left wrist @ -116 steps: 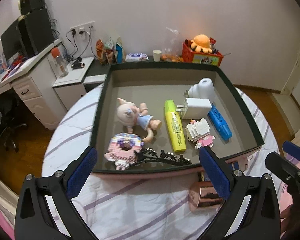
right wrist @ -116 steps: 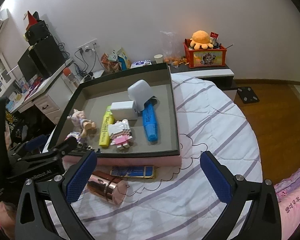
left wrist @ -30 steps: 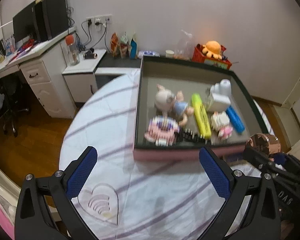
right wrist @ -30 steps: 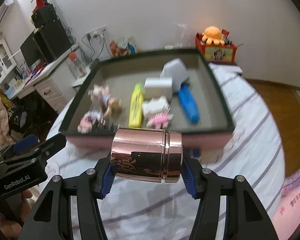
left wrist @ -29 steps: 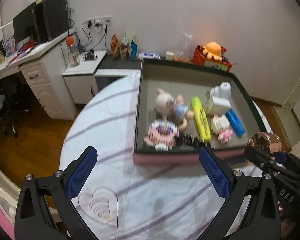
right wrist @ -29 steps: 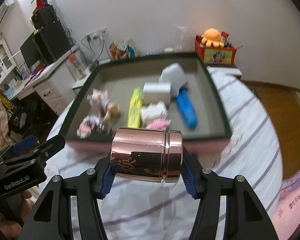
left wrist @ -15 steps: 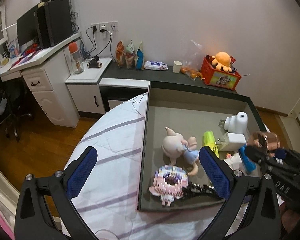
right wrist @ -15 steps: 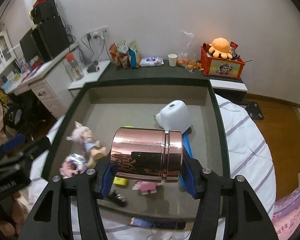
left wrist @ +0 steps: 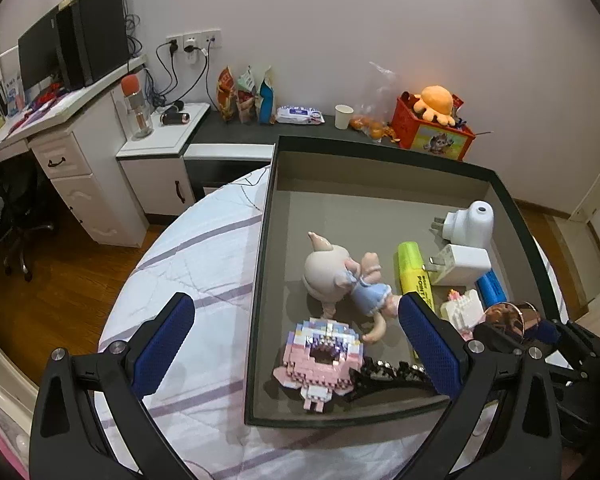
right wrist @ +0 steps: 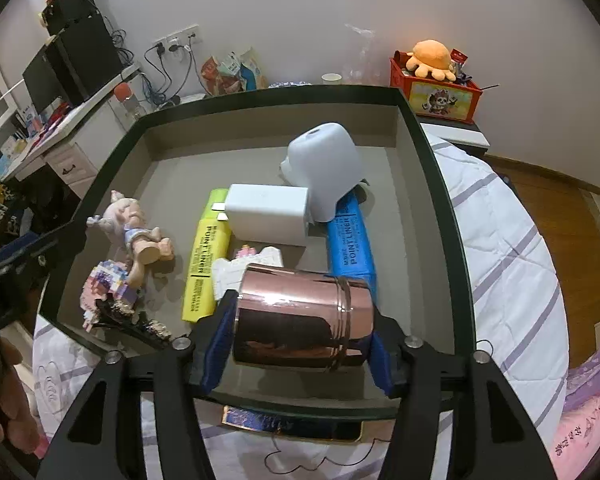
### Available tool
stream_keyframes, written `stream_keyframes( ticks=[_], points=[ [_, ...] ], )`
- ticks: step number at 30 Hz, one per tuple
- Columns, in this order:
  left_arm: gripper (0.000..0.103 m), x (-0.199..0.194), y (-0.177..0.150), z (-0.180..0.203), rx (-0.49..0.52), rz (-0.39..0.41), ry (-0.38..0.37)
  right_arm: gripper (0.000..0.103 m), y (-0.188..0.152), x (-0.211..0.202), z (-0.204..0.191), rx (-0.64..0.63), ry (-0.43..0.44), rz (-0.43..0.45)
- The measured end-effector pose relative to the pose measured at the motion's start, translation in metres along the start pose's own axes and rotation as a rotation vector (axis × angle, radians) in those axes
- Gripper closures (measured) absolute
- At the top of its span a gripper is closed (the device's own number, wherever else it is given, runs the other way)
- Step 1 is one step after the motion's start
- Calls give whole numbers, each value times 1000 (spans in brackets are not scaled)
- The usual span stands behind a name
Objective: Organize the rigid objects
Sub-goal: 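Carry the copper cup with the right gripper and release it in the box, then withdraw the right gripper from the box, then reach the left gripper to the blue-and-gold tin box and close on it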
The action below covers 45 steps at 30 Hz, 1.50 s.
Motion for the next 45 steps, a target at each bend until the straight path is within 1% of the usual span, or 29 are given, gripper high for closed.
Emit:
stream_keyframes(
  ticks=[1, 3, 6, 11, 21, 23, 24, 29, 34, 40, 45],
  points=[
    [0, -3, -1, 1, 0, 2, 0, 17, 0, -2, -2, -8, 2, 6],
    [0, -7, -2, 2, -1, 4, -1, 16, -1, -11, -6, -23, -6, 36],
    [0, -16, -5, 5, 0, 13, -2, 16, -1, -24, -6, -15, 11, 65],
    [0, -30, -10, 11, 11, 22, -1, 16, -9, -45, 7, 22, 3, 103],
    [0, -59, -27, 34, 46, 33, -7, 15, -37, -70, 24, 76, 7, 110],
    [0, -64, -33, 41, 57, 32, -8, 10, -44, -75, 26, 83, 11, 112],
    [0, -66, -35, 43, 60, 30, -9, 0, -47, -78, 29, 85, 12, 114],
    [0, -76, -48, 61, 88, 21, -9, 0, -56, -92, 39, 105, 22, 135],
    [0, -80, -58, 69, 97, 7, -6, 0, -64, -100, 52, 127, 23, 142],
    [0, -72, -81, 89, 111, -46, -24, 0, -73, -105, 69, 152, 23, 142],
    [0, -64, -89, 110, 127, -74, -40, 0, -78, -108, 86, 176, 22, 142]
  ],
)
Point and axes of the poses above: each gripper's, at about its wrist camera, not at the fingertips, and x roughly the way its jaws point, z to its right, y to its top, the point moved 7 cm from there along x, roughly the way its jaws point, and after that the axes turned 9 degrees about x, right-handed, at the moved point
